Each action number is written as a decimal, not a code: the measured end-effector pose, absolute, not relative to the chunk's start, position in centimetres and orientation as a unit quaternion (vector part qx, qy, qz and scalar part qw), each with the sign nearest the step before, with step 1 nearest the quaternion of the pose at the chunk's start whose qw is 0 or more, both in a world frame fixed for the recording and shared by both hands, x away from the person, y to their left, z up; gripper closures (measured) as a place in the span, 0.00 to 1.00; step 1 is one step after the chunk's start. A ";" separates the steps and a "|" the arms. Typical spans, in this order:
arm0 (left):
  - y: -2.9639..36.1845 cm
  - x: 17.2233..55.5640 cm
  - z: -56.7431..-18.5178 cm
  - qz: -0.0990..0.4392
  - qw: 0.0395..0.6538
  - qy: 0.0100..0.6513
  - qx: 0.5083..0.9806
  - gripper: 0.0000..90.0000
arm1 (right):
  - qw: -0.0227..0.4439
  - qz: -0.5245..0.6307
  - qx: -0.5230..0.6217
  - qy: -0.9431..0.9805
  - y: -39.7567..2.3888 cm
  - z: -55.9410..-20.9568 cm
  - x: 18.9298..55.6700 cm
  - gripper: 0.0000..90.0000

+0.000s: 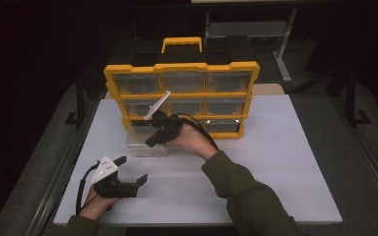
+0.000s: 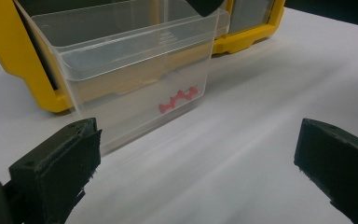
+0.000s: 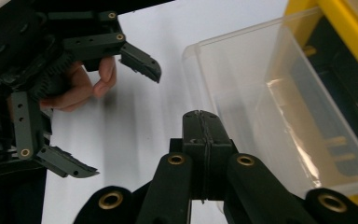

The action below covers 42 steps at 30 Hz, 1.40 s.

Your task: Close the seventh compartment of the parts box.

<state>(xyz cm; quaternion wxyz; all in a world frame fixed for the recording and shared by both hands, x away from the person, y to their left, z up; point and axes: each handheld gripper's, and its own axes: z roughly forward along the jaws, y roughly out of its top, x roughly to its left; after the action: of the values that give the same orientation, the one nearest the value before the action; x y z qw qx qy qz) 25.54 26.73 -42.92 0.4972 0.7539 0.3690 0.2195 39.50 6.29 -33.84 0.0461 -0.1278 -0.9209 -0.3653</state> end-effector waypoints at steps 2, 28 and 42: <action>26.8 25.5 -42.9 0.220 0.497 0.369 0.754 0.00 | 0.048 -0.363 -0.124 -0.922 6.5 -34.0 39.4 0.99; 26.7 25.6 -42.9 0.219 0.498 0.369 0.754 0.00 | 0.038 -0.350 -0.115 -0.929 7.7 -35.9 39.4 0.99; 26.7 25.6 -42.9 0.219 0.497 0.369 0.754 0.00 | 0.021 -0.353 -0.137 -0.925 7.5 -35.7 40.4 0.99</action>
<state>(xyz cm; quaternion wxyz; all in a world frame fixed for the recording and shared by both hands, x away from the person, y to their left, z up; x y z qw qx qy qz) 25.55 26.70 -42.92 0.4973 0.7542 0.3685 0.2193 40.41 7.47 -35.69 0.0212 -0.1369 -0.9251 -0.3534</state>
